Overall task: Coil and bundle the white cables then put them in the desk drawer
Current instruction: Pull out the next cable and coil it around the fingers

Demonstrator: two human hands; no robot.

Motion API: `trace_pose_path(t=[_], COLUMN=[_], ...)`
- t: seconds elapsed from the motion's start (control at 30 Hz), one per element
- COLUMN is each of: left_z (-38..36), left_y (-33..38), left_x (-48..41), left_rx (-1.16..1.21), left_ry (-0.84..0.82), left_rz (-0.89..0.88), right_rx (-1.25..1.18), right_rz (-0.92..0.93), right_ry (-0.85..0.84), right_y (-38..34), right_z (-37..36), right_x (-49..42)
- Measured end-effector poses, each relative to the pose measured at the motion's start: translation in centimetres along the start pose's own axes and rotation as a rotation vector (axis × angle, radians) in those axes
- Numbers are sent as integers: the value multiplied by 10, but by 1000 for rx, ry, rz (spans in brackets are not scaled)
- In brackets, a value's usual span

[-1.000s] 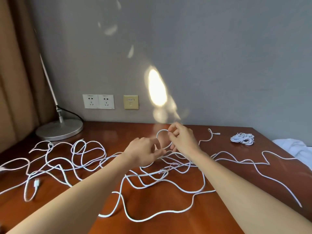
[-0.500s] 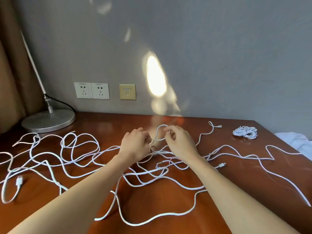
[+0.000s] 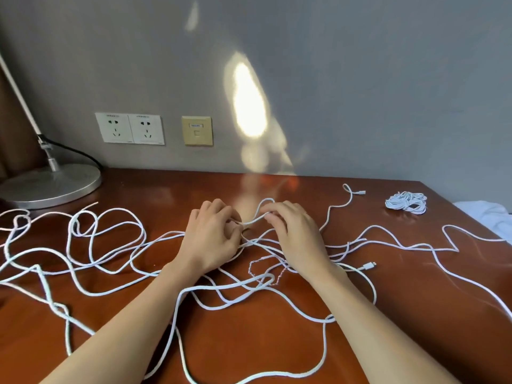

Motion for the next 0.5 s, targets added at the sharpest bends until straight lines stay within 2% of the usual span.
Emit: trace_pose_path(t=[0.3,0.37,0.5], left_z=[11,13,15], left_y=[12,14,11], left_x=[3,3,5], left_rx=[108,229,459], left_ry=[43,58,108], left_rz=[-90,10,251], right_rx=[16,-67,-201], right_rz=[34,28,-101], right_ry=[144,127,56], right_y=[-5,-9,-12], right_z=[12,14,18], right_x=[-2,-1,1])
Point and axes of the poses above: each hand's wrist, its own x-axis away from the middle knuckle, its own z-axis out of the back of the hand, y = z × x, the point moved 4 cm from there along -x, towards the middle knuckle, and after that the axes turned 14 degrees about y, right-handed, at the moved point
